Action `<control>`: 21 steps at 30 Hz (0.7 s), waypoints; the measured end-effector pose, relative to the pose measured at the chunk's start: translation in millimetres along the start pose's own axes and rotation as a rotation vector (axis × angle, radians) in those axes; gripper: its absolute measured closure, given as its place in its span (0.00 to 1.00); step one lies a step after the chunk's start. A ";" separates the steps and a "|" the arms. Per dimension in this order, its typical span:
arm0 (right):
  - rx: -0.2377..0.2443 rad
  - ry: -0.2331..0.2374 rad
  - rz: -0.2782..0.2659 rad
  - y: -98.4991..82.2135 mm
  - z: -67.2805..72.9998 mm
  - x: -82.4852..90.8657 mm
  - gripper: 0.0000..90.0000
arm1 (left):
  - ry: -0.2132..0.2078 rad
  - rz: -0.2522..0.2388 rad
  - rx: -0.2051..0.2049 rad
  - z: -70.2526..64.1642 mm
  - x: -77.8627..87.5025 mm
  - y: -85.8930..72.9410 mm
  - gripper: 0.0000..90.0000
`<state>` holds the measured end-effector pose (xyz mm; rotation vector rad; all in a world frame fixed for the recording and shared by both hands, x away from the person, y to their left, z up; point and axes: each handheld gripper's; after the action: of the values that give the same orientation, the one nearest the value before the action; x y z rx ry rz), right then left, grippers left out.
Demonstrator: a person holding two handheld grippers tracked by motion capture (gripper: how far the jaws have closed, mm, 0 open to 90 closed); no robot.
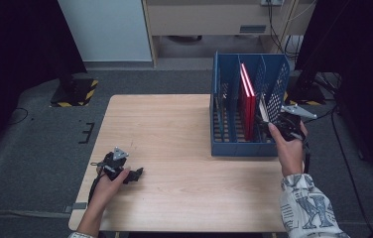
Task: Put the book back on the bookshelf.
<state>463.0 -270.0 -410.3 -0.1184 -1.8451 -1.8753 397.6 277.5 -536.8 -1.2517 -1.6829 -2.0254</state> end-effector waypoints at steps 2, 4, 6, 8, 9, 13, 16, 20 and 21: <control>0.003 0.007 -0.002 0.6 1.0 2.2 0.10 | 0.000 0.002 -0.002 0.2 0.1 0.0 0.00; 0.013 0.011 -0.007 2.0 4.2 7.6 0.10 | 0.000 0.000 -0.001 0.1 0.0 0.0 0.00; 0.018 0.013 -0.007 2.2 4.9 9.2 0.10 | 0.000 0.000 0.000 0.0 0.0 0.0 0.00; 0.024 0.023 -0.011 2.8 8.1 14.4 0.10 | 0.000 0.002 -0.002 0.2 0.1 0.0 0.00; 0.029 0.029 -0.009 2.8 9.4 15.8 0.10 | 0.000 0.000 0.000 0.0 0.0 0.0 0.00; 0.048 0.039 -0.006 2.5 14.8 19.6 0.10 | 0.000 0.000 0.000 0.0 0.0 0.0 0.00; 0.053 0.050 -0.004 2.6 19.1 22.7 0.09 | 0.000 0.000 0.000 0.0 0.0 -0.1 0.00; 0.056 0.054 -0.007 2.5 22.7 25.6 0.09 | 0.000 0.000 -0.001 0.0 0.0 -0.1 0.00; 0.056 0.061 -0.004 1.8 25.1 28.2 0.09 | 0.000 -0.001 -0.001 -0.1 0.0 -0.1 0.00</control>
<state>432.1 -254.0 -395.5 -0.0377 -1.8562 -1.8083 397.6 277.5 -536.9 -1.2521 -1.6832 -2.0262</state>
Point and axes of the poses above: each handheld gripper's, and its own axes: x roughly backward along the jaws, y roughly out of its top, z roughly to its left, and after that the axes turned 2 degrees about x, right-handed
